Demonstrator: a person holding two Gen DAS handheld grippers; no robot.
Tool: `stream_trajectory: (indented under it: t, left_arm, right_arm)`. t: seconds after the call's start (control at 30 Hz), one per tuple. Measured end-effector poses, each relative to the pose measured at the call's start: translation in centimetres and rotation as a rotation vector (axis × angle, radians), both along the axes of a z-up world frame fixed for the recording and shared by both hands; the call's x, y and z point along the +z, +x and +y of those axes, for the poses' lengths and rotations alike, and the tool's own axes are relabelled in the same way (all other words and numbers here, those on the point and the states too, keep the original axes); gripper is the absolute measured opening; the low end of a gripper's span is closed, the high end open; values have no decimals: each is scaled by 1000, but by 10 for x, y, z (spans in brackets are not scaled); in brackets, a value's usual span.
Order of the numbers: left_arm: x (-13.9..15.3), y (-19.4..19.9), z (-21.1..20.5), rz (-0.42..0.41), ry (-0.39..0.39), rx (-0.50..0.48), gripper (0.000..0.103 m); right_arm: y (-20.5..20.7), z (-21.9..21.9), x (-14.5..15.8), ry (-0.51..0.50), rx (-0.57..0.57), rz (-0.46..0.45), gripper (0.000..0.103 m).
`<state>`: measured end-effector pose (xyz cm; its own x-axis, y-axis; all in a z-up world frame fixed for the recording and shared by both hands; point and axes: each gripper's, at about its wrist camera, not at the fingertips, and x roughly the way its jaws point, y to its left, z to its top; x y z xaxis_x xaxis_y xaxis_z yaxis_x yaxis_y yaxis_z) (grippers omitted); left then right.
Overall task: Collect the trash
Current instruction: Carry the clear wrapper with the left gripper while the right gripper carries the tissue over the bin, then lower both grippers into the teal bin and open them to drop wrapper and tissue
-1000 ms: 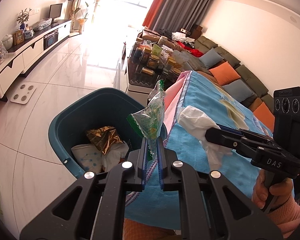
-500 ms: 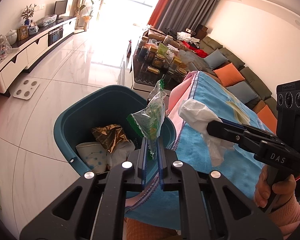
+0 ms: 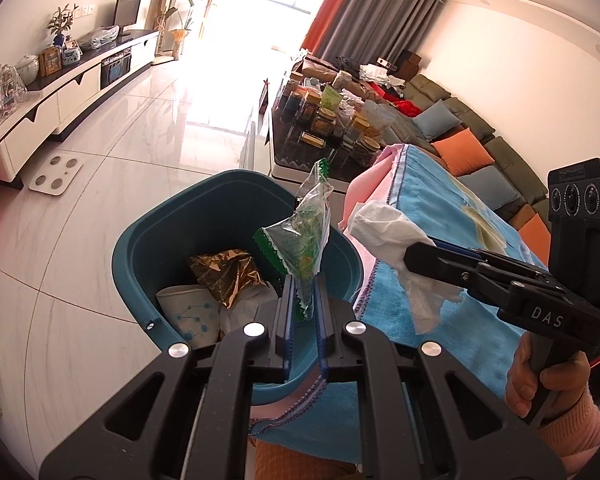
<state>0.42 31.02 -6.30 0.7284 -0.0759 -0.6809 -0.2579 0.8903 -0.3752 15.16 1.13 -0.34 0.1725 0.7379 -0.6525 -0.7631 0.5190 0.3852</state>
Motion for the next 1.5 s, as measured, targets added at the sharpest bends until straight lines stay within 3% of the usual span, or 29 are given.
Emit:
stream_trajectory:
  t: [1.5]
  left_arm:
    - [-25, 18, 15, 60, -25, 63, 9]
  right_arm:
    - [4, 45, -14, -88, 19, 15, 19]
